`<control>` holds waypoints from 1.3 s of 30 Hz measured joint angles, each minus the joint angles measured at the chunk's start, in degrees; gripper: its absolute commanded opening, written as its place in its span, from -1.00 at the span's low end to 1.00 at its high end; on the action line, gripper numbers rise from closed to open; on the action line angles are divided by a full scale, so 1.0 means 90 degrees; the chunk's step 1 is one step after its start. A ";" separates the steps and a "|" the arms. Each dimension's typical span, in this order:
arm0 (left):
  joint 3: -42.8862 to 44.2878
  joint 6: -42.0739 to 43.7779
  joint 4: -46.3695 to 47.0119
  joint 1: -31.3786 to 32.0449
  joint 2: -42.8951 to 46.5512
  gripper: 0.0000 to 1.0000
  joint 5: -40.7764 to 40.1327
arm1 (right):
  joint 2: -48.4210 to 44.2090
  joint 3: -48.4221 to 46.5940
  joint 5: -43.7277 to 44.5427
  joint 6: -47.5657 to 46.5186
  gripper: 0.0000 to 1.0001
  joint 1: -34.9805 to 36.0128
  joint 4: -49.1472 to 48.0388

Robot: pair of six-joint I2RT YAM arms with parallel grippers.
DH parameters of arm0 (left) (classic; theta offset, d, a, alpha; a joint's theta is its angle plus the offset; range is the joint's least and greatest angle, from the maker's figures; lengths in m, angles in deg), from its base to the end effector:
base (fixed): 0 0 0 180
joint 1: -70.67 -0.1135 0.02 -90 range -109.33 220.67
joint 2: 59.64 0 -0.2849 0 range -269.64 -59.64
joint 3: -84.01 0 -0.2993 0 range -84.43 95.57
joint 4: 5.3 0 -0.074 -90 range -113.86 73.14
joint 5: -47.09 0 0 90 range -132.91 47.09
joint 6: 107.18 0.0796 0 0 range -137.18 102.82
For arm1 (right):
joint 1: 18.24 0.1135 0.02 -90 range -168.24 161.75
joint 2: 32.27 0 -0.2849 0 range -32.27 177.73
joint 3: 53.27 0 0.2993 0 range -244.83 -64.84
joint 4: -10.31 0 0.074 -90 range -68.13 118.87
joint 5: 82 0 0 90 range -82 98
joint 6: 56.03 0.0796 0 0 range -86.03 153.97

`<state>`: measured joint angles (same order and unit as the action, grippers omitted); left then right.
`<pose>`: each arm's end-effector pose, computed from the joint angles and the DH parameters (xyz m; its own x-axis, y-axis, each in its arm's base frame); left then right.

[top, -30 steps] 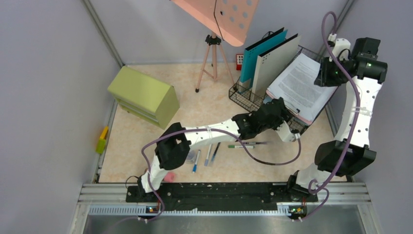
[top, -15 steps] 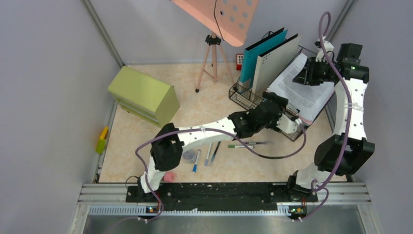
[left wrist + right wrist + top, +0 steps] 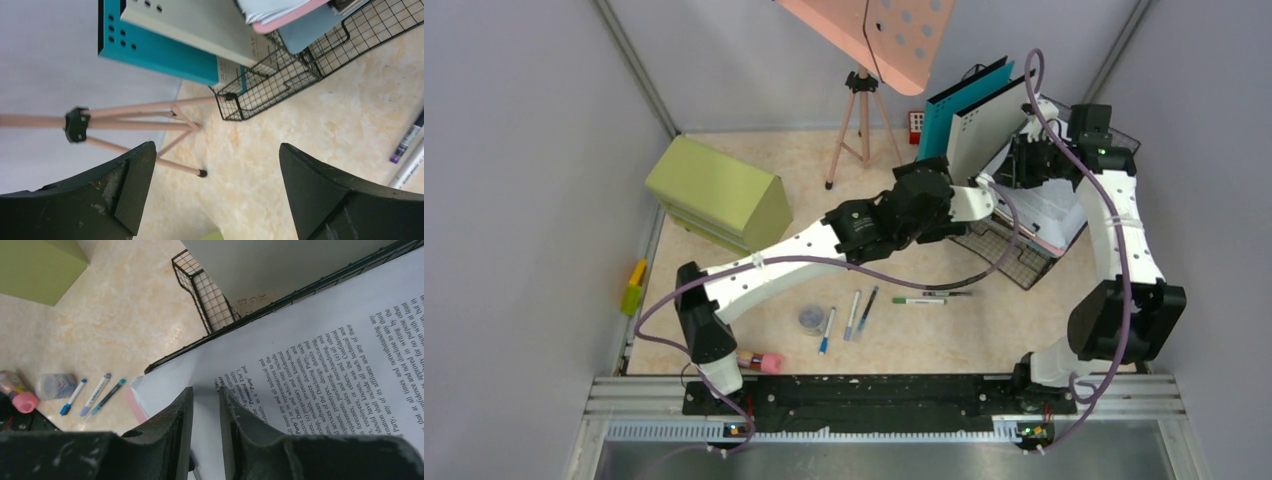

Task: Organize the desk
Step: Place the folder in the storage box.

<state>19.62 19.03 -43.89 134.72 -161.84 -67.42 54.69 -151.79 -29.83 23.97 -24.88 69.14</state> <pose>0.2502 -0.4386 0.3991 0.2361 0.7433 -0.6259 0.6376 0.3676 0.6770 0.3940 0.0033 0.3574 -0.6626 -0.0609 -0.7465 -0.4439 0.8348 0.3258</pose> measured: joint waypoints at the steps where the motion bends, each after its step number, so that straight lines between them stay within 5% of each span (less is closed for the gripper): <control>1: -0.0073 -0.0146 -0.0083 -0.0044 0.0136 0.97 0.0000 | -0.0015 0.0019 0.0092 -0.0007 -0.49 0.0053 -0.0024; 20: -0.1144 -0.1088 -0.0481 -0.0539 0.0765 0.97 0.0080 | -0.0070 0.0002 0.2256 -0.0670 -0.52 0.0865 -0.0041; 39: -0.1741 -0.1236 -0.0304 -0.0835 0.1158 0.96 0.0126 | 0.0061 -0.0474 0.1994 -0.0860 -0.52 0.0933 0.0692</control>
<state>3.95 7.91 -46.62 127.21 -151.41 -66.29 55.24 -156.06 -11.88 16.23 -16.49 75.37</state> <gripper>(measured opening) 0.983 0.239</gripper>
